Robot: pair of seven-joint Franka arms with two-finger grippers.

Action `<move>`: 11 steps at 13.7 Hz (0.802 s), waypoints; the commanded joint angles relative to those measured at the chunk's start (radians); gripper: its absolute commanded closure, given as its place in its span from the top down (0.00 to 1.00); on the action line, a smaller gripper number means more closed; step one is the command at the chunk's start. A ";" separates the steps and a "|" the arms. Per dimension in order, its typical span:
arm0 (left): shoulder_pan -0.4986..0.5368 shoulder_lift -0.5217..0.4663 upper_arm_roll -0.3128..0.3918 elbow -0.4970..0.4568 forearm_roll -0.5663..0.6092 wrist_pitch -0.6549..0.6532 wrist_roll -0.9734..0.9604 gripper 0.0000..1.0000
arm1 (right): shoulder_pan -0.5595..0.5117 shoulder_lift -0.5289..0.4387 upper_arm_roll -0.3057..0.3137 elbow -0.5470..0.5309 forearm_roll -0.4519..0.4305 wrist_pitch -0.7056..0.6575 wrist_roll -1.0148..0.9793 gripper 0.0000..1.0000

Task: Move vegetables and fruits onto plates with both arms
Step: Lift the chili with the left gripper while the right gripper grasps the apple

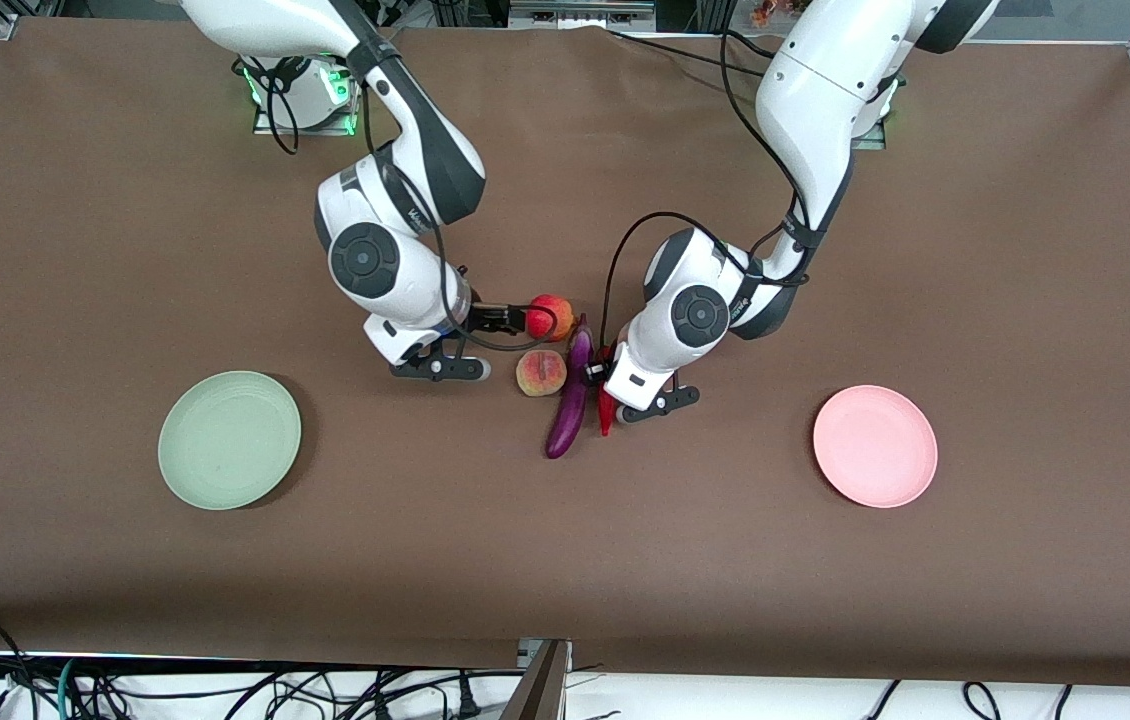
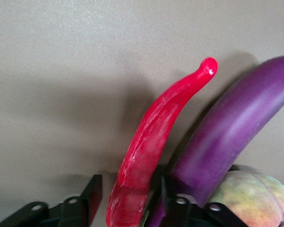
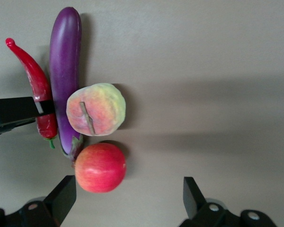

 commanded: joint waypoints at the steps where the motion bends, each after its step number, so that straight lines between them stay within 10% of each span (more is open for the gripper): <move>1: -0.008 0.023 0.000 0.019 -0.007 -0.004 0.036 0.56 | 0.035 0.014 -0.006 -0.011 0.021 0.044 0.035 1.00; 4: -0.009 0.027 0.000 0.019 -0.006 -0.003 0.040 0.38 | 0.060 0.039 -0.006 -0.011 0.022 0.056 0.038 1.00; 6: -0.005 0.026 0.000 0.019 -0.007 -0.006 0.091 0.00 | 0.075 0.051 -0.006 -0.012 0.025 0.084 0.079 1.00; 11: 0.064 -0.005 0.003 0.036 -0.006 -0.066 0.126 0.00 | 0.119 0.086 -0.006 -0.012 0.027 0.116 0.132 1.00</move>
